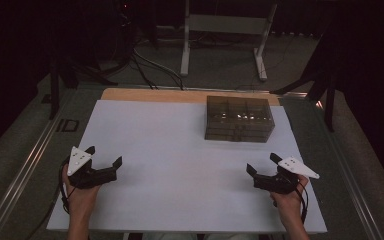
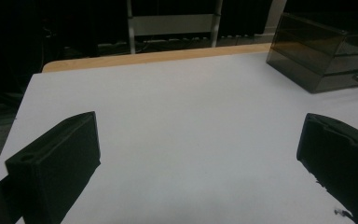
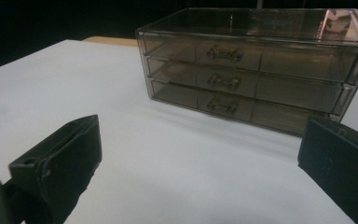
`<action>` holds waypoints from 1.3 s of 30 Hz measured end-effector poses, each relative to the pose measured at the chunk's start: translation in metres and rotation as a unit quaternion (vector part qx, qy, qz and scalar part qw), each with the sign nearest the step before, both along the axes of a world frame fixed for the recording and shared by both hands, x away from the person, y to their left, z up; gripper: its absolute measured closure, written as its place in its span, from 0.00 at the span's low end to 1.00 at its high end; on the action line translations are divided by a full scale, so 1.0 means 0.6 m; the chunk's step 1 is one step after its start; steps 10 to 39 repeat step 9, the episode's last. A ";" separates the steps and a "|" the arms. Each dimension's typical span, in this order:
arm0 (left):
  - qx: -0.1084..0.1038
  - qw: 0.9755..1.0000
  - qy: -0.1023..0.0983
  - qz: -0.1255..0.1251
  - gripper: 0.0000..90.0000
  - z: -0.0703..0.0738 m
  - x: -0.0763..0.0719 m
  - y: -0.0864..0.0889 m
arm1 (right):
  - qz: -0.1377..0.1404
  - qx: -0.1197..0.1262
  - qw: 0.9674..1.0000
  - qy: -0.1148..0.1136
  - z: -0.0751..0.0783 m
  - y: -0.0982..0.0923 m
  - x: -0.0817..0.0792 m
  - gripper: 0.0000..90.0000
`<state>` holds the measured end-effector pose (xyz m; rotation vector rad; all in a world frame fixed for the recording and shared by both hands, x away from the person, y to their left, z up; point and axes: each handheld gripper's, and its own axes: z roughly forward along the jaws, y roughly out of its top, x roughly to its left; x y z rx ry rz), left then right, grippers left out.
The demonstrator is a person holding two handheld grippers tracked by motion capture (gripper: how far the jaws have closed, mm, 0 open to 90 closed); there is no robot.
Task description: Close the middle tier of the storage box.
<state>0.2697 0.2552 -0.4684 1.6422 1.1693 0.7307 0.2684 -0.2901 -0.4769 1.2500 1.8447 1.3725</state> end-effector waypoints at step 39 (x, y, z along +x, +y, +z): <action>0.002 1.000 0.002 0.002 0.01 -0.001 0.003 0.002 | -0.002 -0.004 1.000 -0.003 -0.002 -0.004 -0.002 0.00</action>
